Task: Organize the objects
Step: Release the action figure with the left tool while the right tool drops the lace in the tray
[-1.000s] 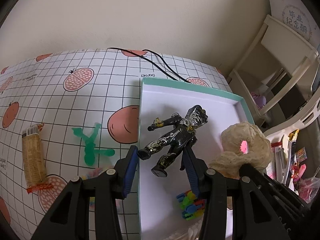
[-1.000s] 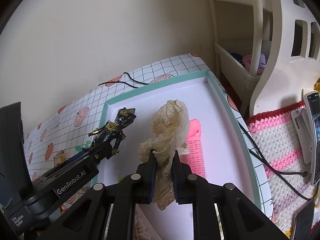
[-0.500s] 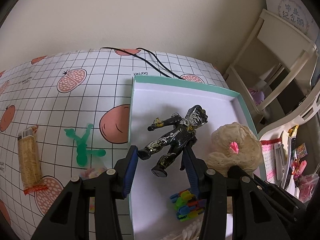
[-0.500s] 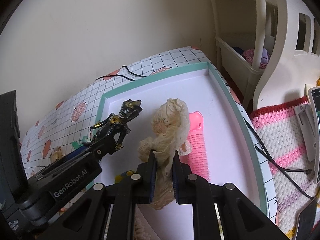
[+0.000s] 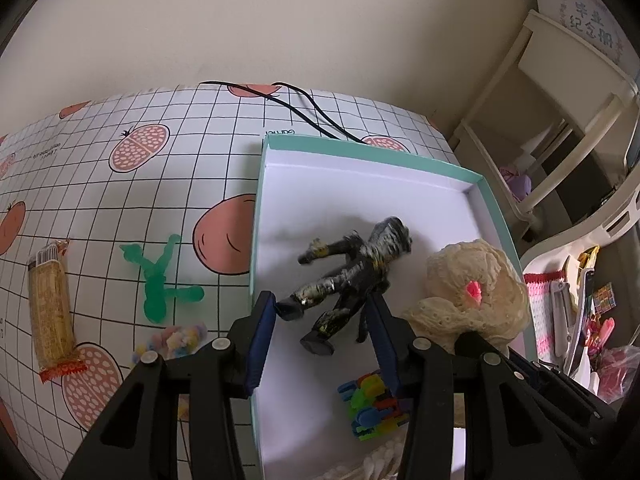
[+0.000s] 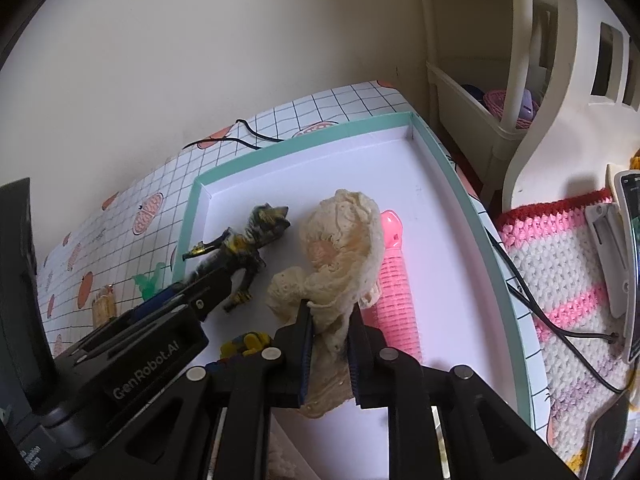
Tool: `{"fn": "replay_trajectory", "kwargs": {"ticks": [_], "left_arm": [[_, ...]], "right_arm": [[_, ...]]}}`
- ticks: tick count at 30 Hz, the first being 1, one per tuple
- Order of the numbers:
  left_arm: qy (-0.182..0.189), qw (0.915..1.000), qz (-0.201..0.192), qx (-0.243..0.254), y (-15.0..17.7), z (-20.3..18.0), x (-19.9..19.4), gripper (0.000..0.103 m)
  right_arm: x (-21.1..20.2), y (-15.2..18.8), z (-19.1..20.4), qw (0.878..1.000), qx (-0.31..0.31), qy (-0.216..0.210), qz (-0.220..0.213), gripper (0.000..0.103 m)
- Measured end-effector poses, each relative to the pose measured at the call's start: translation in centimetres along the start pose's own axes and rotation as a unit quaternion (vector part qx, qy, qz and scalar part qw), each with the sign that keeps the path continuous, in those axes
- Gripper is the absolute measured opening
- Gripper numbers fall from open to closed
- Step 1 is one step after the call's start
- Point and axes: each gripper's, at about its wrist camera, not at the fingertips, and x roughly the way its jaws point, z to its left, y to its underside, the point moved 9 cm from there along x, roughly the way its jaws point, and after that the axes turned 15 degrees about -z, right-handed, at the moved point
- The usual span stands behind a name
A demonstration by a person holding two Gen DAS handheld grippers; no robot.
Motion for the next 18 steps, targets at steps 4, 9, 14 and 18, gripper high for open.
{"fn": "replay_trajectory", "kwargs": {"ticks": [4,9,14,18], "left_arm": [[-0.001,1.0,0.006,-0.004,0.1,0.1,-0.1,0.049],[-0.001,1.0,0.004,-0.004,-0.1,0.1,-0.7,0.05],[-0.005,0.9999,0.001,-0.01,-0.6,0.3,-1.5,0.053],[-0.013,0.9998,-0.008,-0.012,-1.4,0.7,-2.4,0.058]], "right_arm": [[0.0,0.0,0.1,1.0,-0.002,0.004,0.004,0.02],[-0.3,-0.1,0.2,1.0,-0.009,0.009,0.007,0.027],[-0.7,-0.3,0.5,1.0,-0.013,0.01,0.007,0.037],[-1.1,-0.7,0.7,1.0,-0.018,0.011,0.004,0.042]]}}
